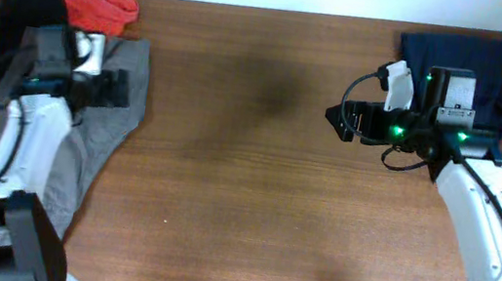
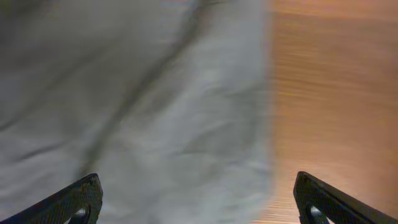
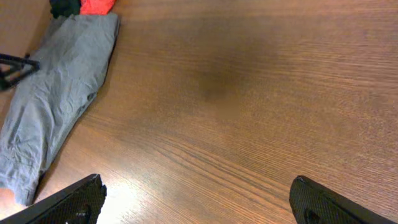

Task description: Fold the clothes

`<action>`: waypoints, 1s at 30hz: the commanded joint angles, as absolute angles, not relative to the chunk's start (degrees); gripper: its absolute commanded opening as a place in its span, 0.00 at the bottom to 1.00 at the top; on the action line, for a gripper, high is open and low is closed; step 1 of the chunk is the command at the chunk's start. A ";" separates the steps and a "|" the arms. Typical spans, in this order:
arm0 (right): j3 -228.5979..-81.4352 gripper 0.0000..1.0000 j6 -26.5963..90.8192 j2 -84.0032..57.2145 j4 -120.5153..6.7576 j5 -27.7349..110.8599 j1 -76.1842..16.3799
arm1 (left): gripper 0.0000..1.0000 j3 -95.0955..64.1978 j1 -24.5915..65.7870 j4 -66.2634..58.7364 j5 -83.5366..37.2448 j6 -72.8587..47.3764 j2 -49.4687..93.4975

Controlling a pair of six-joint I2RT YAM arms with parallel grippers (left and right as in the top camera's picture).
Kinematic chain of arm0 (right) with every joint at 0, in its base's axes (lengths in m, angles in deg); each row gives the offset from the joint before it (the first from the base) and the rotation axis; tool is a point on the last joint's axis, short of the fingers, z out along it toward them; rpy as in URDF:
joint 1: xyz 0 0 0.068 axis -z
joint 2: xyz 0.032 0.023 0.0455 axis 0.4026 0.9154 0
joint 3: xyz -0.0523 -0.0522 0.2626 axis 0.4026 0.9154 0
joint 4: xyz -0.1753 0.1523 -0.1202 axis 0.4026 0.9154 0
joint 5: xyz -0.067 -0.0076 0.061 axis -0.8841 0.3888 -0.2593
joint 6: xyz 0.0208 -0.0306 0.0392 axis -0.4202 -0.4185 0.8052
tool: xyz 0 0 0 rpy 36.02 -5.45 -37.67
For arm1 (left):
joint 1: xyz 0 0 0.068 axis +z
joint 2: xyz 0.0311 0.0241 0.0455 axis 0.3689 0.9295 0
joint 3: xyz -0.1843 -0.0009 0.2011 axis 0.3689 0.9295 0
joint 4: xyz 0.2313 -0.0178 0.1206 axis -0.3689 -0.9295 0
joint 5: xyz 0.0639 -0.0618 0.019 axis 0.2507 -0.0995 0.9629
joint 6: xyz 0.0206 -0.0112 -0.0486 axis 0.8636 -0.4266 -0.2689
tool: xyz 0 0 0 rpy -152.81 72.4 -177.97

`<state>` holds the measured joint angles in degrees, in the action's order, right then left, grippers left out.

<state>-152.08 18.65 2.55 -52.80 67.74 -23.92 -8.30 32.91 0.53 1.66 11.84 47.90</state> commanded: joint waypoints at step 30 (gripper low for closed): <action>-153.41 0.99 15.61 3.34 -53.00 69.48 -23.73 | 0.69 -8.80 69.04 2.78 -4.57 14.42 58.72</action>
